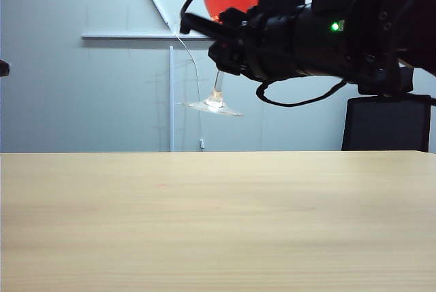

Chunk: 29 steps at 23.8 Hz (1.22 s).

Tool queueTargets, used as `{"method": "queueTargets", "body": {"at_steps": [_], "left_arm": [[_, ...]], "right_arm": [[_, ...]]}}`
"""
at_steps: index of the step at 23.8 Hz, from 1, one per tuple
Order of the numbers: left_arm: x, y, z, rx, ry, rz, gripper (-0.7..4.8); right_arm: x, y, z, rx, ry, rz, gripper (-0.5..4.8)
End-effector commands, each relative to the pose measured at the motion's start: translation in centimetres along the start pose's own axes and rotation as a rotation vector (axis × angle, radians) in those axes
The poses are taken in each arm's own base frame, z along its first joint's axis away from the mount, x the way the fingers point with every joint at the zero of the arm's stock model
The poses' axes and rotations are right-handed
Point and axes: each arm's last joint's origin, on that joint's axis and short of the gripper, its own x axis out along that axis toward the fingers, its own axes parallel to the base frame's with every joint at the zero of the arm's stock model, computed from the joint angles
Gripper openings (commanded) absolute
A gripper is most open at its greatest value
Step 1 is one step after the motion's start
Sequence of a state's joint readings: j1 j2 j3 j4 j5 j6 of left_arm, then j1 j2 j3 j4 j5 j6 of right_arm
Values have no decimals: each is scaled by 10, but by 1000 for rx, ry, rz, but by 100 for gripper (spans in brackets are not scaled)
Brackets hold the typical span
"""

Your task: Gently pick up the goblet, rotate it counterclockwise for two full turns (viewing from above), and then place it back on the table.

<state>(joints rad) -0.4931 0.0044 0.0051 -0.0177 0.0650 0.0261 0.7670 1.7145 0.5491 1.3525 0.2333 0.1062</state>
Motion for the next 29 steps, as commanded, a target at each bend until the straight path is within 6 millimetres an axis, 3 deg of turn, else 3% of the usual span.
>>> {"method": "queueTargets", "body": {"at_steps": [1, 7, 12, 22, 29], "left_arm": [[0, 0, 3, 2, -21, -1, -5], [0, 0, 3, 2, -21, -2, -5], [0, 0, 3, 2, -22, -2, -5], [0, 0, 3, 2, -23, -2, -5], [0, 0, 3, 2, -22, -2, -5]], "right_arm": [[3, -12, 6, 167, -37, -26, -6], [25, -44, 6, 208, 87, -127, -6], [55, -46, 15, 125, 268, -175, -6], [78, -24, 33, -176, 328, -96, -6], [73, 15, 34, -388, 258, 26, -6]]}}
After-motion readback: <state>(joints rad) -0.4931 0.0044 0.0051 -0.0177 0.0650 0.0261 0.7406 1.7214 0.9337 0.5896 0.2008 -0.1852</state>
